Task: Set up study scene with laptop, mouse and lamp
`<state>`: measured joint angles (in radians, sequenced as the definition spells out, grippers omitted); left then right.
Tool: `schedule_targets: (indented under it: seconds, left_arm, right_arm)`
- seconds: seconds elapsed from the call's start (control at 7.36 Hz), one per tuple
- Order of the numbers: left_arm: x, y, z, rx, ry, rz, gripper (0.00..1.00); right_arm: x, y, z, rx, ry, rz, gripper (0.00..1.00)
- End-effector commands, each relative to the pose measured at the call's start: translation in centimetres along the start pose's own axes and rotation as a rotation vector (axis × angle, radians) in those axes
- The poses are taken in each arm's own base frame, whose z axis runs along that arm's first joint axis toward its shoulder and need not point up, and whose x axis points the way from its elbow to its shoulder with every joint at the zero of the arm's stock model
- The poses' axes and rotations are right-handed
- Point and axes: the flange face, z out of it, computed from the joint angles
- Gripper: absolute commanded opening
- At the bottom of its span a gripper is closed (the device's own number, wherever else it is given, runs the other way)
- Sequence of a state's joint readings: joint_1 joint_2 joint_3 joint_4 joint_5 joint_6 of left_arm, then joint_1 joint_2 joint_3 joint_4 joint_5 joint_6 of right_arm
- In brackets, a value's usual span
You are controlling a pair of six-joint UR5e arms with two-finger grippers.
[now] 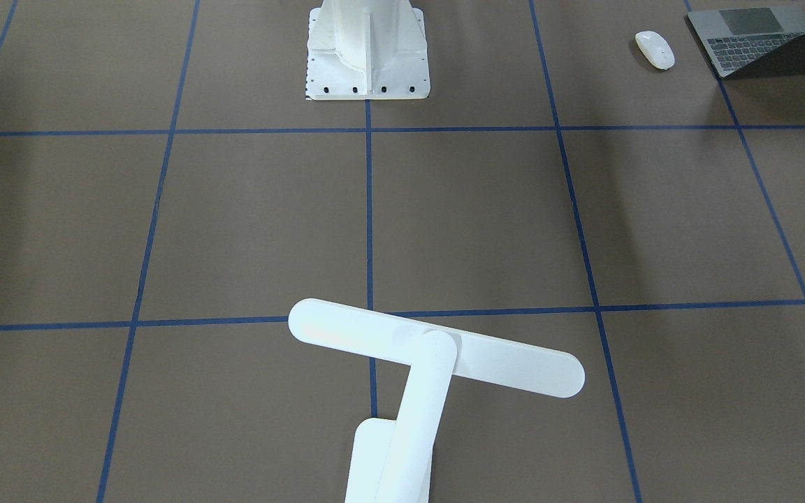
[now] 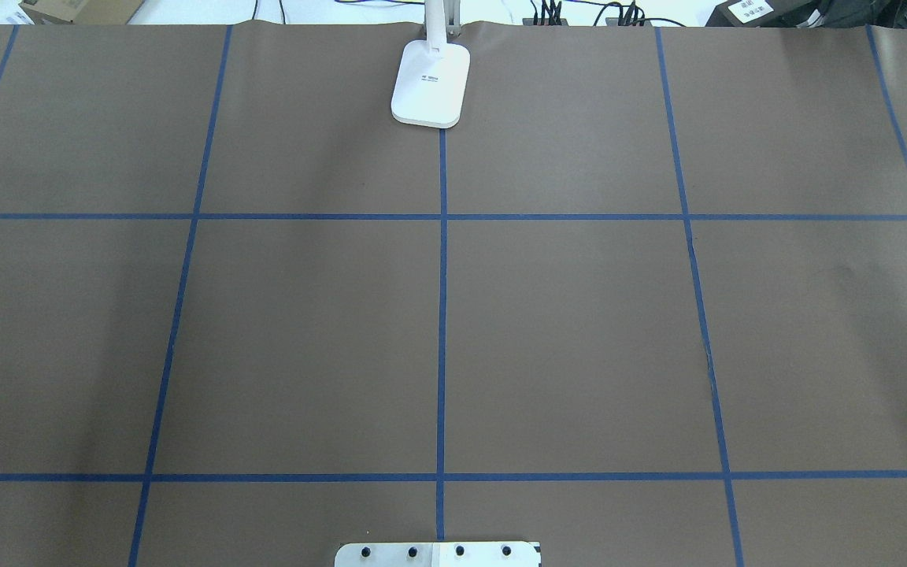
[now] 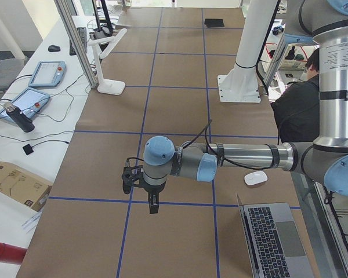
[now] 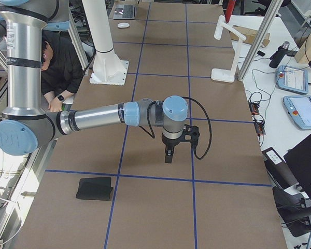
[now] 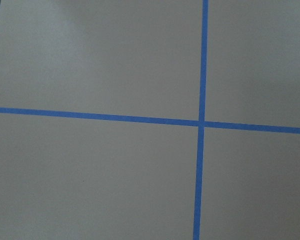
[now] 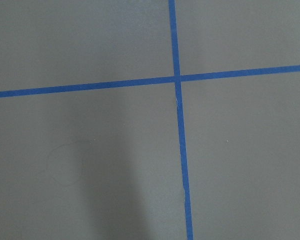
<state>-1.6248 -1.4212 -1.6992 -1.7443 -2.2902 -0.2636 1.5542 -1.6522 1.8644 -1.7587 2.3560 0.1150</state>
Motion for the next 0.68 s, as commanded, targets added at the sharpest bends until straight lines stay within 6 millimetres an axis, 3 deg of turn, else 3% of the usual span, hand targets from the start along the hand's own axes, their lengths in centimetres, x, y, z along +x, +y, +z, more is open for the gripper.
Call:
schedule_targets:
  seconds: [0.0,0.27,0.54]
  left_arm:
    - [-6.0,4.3,-0.2,-0.052,-0.022,-0.254,1.00]
    - [-11.3,11.7,-3.6,-0.073,-0.037,-0.542,1.00]
    - [-13.6,16.6,-3.8,-0.061,-0.109,-0.866,0.99]
  right_arm:
    - [-0.1,0.1,0.0,-0.001,-0.011,0.000,1.00]
    - [-0.1,0.2,0.2,-0.005,-0.018,0.001,1.00]
    - [-0.7,0.3,0.1,-0.015,-0.083,0.006,1.00]
